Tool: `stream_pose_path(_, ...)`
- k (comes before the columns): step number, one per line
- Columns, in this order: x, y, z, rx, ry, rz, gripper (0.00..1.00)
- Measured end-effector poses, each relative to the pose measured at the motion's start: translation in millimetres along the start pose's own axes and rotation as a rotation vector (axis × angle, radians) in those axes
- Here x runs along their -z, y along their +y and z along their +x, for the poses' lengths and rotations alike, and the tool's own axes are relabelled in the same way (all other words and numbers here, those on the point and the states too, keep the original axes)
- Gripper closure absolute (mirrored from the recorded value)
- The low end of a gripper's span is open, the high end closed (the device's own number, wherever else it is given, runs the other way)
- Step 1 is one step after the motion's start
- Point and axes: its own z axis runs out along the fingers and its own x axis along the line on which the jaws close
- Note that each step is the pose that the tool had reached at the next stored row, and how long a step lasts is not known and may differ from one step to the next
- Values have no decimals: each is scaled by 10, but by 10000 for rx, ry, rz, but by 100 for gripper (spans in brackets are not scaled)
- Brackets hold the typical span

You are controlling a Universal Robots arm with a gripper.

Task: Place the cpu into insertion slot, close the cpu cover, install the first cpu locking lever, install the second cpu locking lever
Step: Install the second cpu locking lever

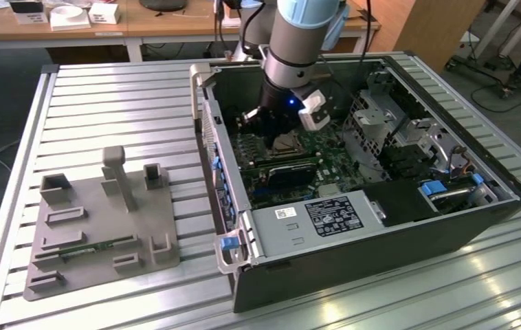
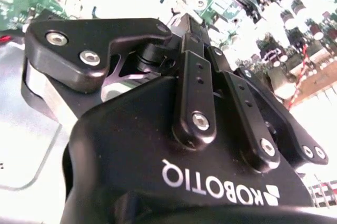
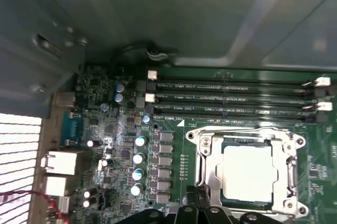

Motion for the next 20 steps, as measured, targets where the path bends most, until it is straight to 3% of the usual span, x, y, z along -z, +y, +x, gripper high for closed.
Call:
stream_pose_path(4,78,21,-2,2,1,1,90)
stream_pose_path(20,99,58,-204,1,0,3,90)
